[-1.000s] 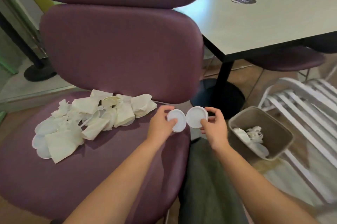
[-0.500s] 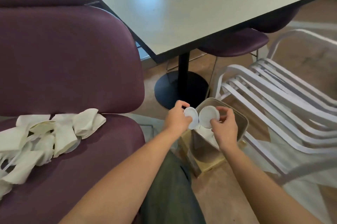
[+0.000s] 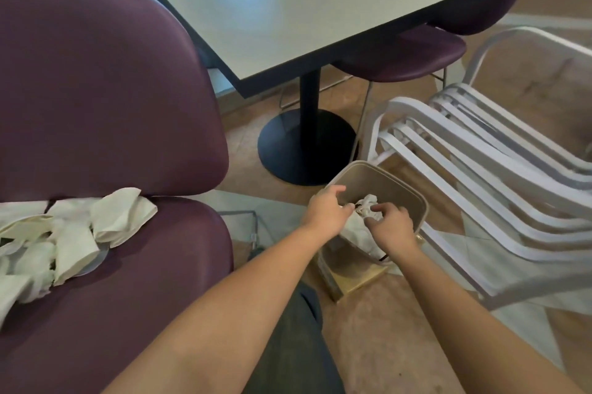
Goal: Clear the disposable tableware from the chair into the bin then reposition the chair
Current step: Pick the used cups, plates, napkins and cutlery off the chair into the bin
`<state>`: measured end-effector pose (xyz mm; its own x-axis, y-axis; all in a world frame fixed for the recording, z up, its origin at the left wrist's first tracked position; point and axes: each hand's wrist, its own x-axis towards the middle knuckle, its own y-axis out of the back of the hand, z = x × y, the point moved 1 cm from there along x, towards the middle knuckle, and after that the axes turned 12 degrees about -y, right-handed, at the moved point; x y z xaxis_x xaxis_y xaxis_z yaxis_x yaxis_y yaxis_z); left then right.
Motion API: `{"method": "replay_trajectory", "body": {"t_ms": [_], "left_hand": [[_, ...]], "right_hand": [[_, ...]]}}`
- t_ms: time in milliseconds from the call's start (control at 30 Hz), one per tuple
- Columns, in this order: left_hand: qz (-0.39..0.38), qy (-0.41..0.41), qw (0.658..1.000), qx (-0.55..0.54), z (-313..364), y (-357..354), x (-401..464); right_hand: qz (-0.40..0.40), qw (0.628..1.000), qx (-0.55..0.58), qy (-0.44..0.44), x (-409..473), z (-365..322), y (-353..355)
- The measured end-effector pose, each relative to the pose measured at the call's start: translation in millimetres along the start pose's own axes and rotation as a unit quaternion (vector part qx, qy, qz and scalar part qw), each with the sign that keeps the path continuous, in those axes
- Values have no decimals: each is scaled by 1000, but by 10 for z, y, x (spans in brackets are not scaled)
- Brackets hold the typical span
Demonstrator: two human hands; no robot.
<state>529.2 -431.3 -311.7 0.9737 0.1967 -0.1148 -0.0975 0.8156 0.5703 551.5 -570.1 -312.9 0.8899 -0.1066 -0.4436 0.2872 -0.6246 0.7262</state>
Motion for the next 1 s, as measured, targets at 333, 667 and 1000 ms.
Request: {"method": "replay_trajectory", "body": {"t_ms": [333,667,1000], "left_hand": [[111,-12,994,4,-262,1065,-546],[275,86,956,48,-904,2331,-1585],[336,170,921,103,-1544,3000,-2508]], "right_hand": [[-63,981,54,173,-676,-905,-359],[-166,944,45,281,-1751,-1806,-1196],[-227,923,-22,311,-2444,-2160,-1961]]}}
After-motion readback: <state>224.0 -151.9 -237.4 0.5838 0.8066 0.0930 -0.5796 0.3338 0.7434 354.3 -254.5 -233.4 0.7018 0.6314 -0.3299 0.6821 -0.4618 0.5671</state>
